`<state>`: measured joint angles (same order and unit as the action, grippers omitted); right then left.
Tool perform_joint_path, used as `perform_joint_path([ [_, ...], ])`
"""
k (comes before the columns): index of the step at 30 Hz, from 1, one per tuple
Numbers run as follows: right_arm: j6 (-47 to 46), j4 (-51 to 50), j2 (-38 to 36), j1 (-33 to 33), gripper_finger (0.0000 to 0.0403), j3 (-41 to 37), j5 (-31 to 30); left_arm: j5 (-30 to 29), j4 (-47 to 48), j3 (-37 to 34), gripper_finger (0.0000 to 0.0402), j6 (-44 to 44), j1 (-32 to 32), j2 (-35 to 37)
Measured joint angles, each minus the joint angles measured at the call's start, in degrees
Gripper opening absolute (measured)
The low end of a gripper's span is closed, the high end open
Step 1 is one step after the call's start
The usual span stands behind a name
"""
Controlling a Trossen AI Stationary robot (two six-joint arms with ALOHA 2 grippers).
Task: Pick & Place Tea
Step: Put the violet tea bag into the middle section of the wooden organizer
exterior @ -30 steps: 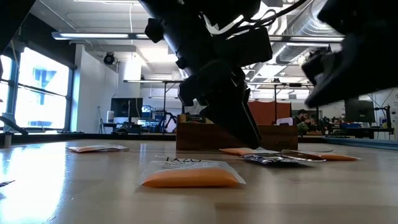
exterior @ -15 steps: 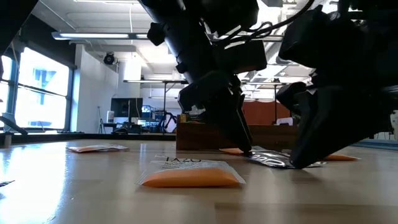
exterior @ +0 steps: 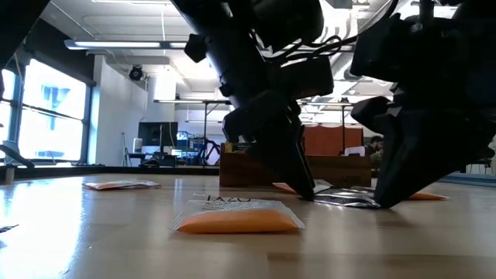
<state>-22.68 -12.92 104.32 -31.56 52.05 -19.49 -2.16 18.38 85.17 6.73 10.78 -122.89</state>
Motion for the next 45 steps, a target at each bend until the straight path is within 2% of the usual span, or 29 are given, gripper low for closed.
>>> perform_joint_path([
  [11, -0.3, -9.0, -3.5, 0.0, 0.0002, -0.5, -2.1, -0.1, 1.3, 0.0, 0.0185, -3.9, 1.7, 0.0],
  [16, -0.4, -13.0, -5.4, 0.1, 0.0003, -0.3, -6.3, -0.2, 1.4, 0.0, 0.0185, -4.2, 3.2, -0.1],
  [23, 4.8, -15.2, -5.6, 0.0, 0.0004, -0.3, -7.1, -5.2, 2.6, 0.5, 0.0185, -4.5, 4.4, 0.4],
  [28, 4.7, -14.7, -8.5, -0.1, 0.0002, -0.3, -6.0, -6.0, 7.1, 4.5, 0.0185, -5.3, 4.3, 0.2],
  [33, 1.9, -11.3, -10.9, -0.1, 0.0002, -0.3, -1.6, -6.2, 9.7, 8.4, 0.0185, -5.1, 4.2, 0.3],
  [38, 0.6, -13.2, -11.0, 0.4, 0.0004, -0.4, -1.5, -6.2, 8.7, 10.7, 0.0185, -4.0, 3.8, 0.4],
  [45, -3.2, -14.9, -11.0, 0.4, 0.0003, -0.5, 5.4, -5.9, 6.3, 10.9, 0.0185, -2.5, 0.7, -1.3],
])
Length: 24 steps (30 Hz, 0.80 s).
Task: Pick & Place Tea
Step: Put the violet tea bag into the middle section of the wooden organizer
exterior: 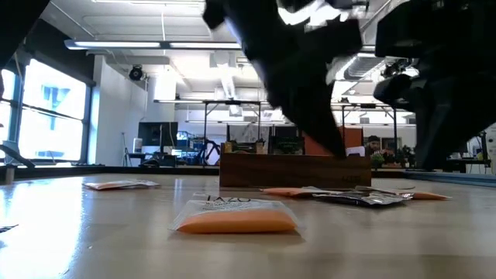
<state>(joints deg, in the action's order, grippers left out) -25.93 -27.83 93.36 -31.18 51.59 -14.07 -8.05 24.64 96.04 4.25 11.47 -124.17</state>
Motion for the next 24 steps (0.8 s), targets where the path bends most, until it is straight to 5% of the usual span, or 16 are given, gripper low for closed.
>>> perform_joint_path([
  [8, -3.3, -0.9, 0.1, 0.2, 0.0002, 0.0, -0.6, 7.8, -4.3, -0.1, 0.0185, 0.5, -3.9, -1.5],
  [19, -3.8, 3.1, 6.2, 1.6, 0.0001, 0.1, 3.5, 7.1, -4.0, -0.1, 0.0185, 1.8, -4.3, -1.5],
  [24, -3.7, 3.6, 7.2, 1.7, 0.0001, 0.2, 0.0, 7.2, -3.5, -0.1, 0.0185, 1.9, -4.3, -1.5],
])
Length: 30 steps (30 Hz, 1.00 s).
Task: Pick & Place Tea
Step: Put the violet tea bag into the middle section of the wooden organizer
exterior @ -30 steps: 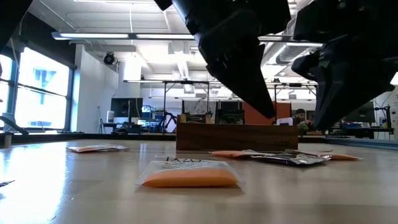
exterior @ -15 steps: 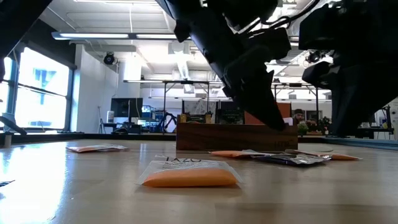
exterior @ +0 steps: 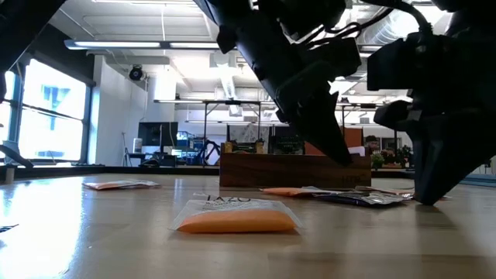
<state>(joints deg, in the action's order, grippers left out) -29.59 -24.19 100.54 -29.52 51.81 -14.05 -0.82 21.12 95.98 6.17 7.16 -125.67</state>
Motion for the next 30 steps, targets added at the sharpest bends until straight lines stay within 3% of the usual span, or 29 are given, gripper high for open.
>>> perform_joint_path([
  [8, -0.3, -0.1, 0.4, 0.4, 0.0001, -0.3, -11.2, 0.7, 0.3, 0.0, 0.0185, -0.1, 0.0, 0.0],
  [23, 1.5, 0.1, 0.4, 0.3, 0.0001, -0.2, -15.0, 0.9, 5.4, 0.0, 0.0185, -0.4, 0.0, 0.0],
  [30, 4.7, 0.0, -1.2, -1.0, 0.0003, -0.2, -13.9, 0.9, 5.4, 0.0, 0.0185, -0.4, 0.0, 0.0],
])
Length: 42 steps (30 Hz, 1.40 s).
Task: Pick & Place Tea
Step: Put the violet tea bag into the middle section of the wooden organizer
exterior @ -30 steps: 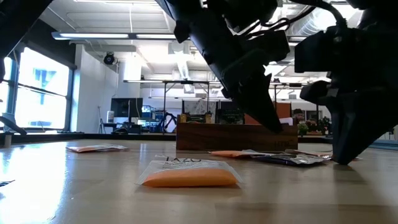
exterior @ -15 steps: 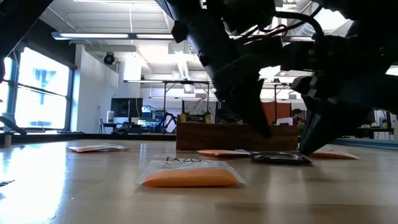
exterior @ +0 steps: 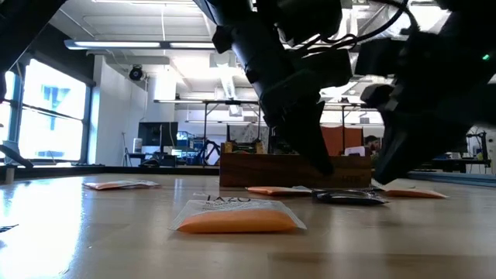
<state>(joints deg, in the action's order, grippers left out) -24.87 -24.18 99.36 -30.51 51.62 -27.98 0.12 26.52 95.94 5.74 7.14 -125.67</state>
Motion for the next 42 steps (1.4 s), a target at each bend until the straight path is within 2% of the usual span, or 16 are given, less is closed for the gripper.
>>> perform_joint_path([
  [3, 0.6, 2.5, -1.2, -0.6, 0.0001, 0.0, 2.6, 0.0, 0.0, 0.0, 0.0185, 0.0, 0.0, 0.0],
  [7, 1.1, 8.5, -1.5, -1.0, 0.0002, 0.1, 15.3, 0.0, -0.3, 0.0, 0.0185, -0.8, 0.0, 0.0],
  [9, 1.7, 11.1, -1.2, -1.5, 0.0001, 0.1, 18.8, 0.0, -0.4, 0.0, 0.0185, -1.9, 0.0, 0.0],
  [11, 3.7, 12.2, -1.1, -2.0, 0.0002, 0.1, 17.4, 0.0, -0.4, 0.0, 0.0185, -2.3, 0.0, 0.0],
  [14, 5.7, 12.0, -1.1, -2.2, 0.0001, 0.1, 11.3, 0.2, -0.5, 0.0, 0.0185, -2.7, 0.0, 0.0],
  [17, 5.6, 11.4, -1.1, -1.7, 0.0001, 0.1, 10.5, 1.0, -2.8, 0.0, 0.0185, -3.0, -0.4, -1.3],
  [23, 2.5, 10.7, -0.7, -1.0, 0.0001, 0.1, 16.3, 4.5, -5.0, 0.0, 0.0185, -3.0, -0.5, -3.8],
  [32, 5.6, 11.4, 2.8, 0.2, 0.0001, 0.2, 19.8, 4.3, -4.4, 0.1, 0.0185, -3.1, -0.8, -3.9],
  [38, 8.6, 12.7, 3.0, 0.7, 0.0001, 0.1, 17.0, 5.6, -4.1, 0.1, 0.0184, -3.0, -1.2, -3.9],
  [42, 8.0, 12.2, 3.0, 1.2, 0.0002, 0.1, 18.1, 7.0, -3.9, 0.1, 0.0155, -3.0, -1.2, -3.9],
])
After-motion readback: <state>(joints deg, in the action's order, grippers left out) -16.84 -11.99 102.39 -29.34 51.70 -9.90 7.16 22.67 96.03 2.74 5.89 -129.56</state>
